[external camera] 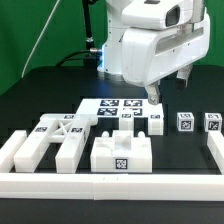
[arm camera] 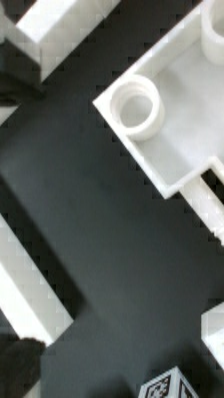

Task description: Assemble chair

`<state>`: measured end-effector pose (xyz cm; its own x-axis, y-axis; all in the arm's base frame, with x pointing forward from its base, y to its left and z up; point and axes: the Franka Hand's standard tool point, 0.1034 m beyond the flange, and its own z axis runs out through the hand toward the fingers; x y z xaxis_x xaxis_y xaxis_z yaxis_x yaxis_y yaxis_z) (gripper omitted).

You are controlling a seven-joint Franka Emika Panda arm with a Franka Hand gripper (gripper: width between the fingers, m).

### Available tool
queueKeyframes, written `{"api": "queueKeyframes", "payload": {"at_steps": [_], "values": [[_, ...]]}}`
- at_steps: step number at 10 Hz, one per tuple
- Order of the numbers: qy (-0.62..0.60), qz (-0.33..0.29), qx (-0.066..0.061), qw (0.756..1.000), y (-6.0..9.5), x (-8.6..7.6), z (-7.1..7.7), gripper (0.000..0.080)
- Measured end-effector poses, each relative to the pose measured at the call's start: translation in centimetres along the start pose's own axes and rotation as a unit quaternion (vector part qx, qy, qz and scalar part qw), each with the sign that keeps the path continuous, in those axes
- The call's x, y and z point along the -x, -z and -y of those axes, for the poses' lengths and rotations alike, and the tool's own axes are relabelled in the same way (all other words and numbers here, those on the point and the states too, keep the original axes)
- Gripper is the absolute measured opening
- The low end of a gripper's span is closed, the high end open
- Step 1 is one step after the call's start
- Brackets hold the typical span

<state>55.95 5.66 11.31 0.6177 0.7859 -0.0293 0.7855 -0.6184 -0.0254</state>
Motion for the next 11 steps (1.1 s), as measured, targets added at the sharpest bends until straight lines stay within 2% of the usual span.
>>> {"api": "queueKeyframes", "payload": {"at_steps": [7, 9, 11], "values": [[-0.003, 0.001, -0.001, 1.0, -0.2, 0.3, -0.3, 0.065], [-0.035, 0.011, 0.001, 0.999, -1.1, 2.7, -3.4, 0.065], [-0.147, 0.013, 0.002, 0.989, -2.0, 4.3, -5.4, 0.065]]}}
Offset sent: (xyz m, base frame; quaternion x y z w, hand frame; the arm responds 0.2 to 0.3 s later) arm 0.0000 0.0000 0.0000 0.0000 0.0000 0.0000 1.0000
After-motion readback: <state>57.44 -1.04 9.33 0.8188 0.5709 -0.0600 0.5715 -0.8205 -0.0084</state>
